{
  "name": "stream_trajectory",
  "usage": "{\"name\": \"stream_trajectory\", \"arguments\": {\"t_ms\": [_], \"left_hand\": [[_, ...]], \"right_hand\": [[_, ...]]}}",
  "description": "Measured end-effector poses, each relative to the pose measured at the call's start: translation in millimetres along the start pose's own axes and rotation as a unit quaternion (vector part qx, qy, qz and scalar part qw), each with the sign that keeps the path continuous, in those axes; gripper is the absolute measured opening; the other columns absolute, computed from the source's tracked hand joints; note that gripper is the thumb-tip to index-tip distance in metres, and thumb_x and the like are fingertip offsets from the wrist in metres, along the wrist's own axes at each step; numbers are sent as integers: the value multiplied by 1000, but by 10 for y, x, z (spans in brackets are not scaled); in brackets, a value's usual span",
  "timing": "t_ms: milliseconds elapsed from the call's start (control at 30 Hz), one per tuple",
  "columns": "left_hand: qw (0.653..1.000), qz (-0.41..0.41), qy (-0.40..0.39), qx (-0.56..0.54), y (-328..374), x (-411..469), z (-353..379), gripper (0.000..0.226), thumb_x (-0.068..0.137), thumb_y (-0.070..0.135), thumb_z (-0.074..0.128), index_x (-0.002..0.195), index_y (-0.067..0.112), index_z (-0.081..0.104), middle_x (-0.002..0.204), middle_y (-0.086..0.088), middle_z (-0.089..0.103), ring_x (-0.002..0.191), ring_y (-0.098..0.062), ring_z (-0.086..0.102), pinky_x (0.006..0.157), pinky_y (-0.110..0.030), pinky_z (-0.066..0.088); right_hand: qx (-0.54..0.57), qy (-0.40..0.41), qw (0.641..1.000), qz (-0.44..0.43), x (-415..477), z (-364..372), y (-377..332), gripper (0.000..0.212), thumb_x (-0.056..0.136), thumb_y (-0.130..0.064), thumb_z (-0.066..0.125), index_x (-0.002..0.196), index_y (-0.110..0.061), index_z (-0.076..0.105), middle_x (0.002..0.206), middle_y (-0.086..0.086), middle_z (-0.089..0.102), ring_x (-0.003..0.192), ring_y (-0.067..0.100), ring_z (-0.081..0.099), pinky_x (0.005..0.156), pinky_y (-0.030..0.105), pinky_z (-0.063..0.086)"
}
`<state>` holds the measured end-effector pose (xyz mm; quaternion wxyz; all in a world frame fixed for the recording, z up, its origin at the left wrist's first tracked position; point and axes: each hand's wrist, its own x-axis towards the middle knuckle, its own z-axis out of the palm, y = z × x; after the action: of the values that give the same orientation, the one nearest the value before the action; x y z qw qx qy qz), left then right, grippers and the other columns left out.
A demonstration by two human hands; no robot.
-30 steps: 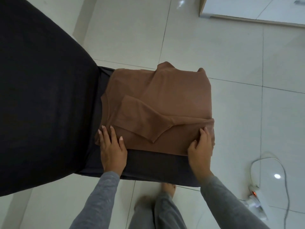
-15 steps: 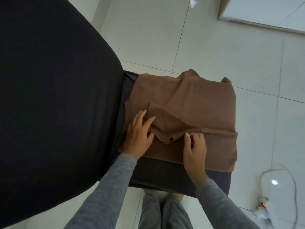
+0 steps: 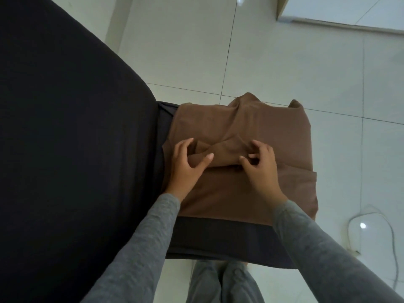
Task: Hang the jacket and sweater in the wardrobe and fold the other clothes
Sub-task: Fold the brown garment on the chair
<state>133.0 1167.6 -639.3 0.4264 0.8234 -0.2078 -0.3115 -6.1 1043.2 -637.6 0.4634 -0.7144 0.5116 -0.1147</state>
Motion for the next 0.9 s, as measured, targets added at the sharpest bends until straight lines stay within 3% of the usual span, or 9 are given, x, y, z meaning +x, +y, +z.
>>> {"name": "stream_trajectory", "arguments": {"t_ms": [100, 200, 300, 400, 500, 600, 700, 767, 900], "left_hand": [[991, 34, -97, 90, -94, -1, -70, 85, 65, 38, 83, 138, 27, 39, 142, 7, 24, 131, -6, 22, 108, -22, 20], [979, 90, -87, 160, -181, 69, -105, 50, 71, 23, 80, 118, 22, 61, 141, -2, 31, 131, -16, 25, 113, -33, 24], [986, 107, 6, 127, -172, 183, -108, 13, 80, 14, 72, 92, 11, 70, 130, -6, 46, 121, -14, 36, 107, -29, 28], [988, 115, 24, 100, -20, 272, -102, 12, 86, 18, 67, 91, 7, 67, 121, 1, 54, 115, -7, 42, 97, -10, 25], [993, 112, 15, 37, 224, 280, -90, 11, 88, 20, 65, 90, 10, 63, 99, 6, 62, 96, 1, 54, 80, -1, 35], [990, 138, 19, -5, 389, 202, -85, 8, 88, 18, 65, 85, 14, 58, 79, 8, 60, 77, -1, 56, 68, -6, 41], [978, 206, 9, 13, 330, 18, -99, 8, 83, 9, 68, 84, 12, 60, 81, 3, 61, 79, -4, 58, 75, -13, 45], [969, 240, -28, 46, 146, -150, -127, 6, 78, 9, 65, 82, 11, 61, 83, 4, 61, 81, -4, 58, 76, -16, 46], [957, 229, -143, 111, -247, -482, -148, 19, 79, 33, 64, 79, 14, 64, 80, 8, 61, 78, -8, 58, 71, -34, 50]], "right_hand": [[-67, -38, 996, -31, 79, 50, -30, 55, 85, -17, 68, 135, -15, 45, 120, -4, 41, 96, 11, 48, 82, 12, 41], [-145, -56, 987, -48, 159, 109, -62, 47, 83, -16, 68, 127, -11, 53, 104, 1, 48, 101, 20, 49, 84, 28, 41], [-156, -44, 986, -25, 224, 101, -145, 21, 87, -16, 62, 107, -9, 65, 97, 4, 47, 94, 22, 52, 77, 29, 40], [-123, 9, 992, -34, 257, 45, -197, 14, 89, -14, 57, 98, -8, 65, 94, 5, 48, 87, 20, 50, 72, 25, 35], [-24, 49, 997, -45, 247, -48, -222, 10, 89, -10, 55, 93, -12, 64, 86, 4, 58, 79, 24, 61, 72, 32, 50], [72, 62, 995, -40, 143, -163, -208, 19, 89, -4, 53, 88, -22, 61, 81, 8, 64, 69, 23, 64, 63, 29, 56], [64, 67, 994, -61, -86, -267, -100, 27, 85, 4, 54, 90, -22, 60, 83, -6, 62, 77, 4, 60, 72, 17, 50], [53, 54, 994, -74, -283, -288, 31, 30, 82, 10, 53, 90, -18, 60, 86, -5, 62, 82, -7, 57, 74, 6, 43], [66, -8, 995, -69, -656, -288, 381, 22, 81, -6, 45, 86, -17, 64, 89, -1, 64, 87, 2, 59, 78, 14, 45]]}}
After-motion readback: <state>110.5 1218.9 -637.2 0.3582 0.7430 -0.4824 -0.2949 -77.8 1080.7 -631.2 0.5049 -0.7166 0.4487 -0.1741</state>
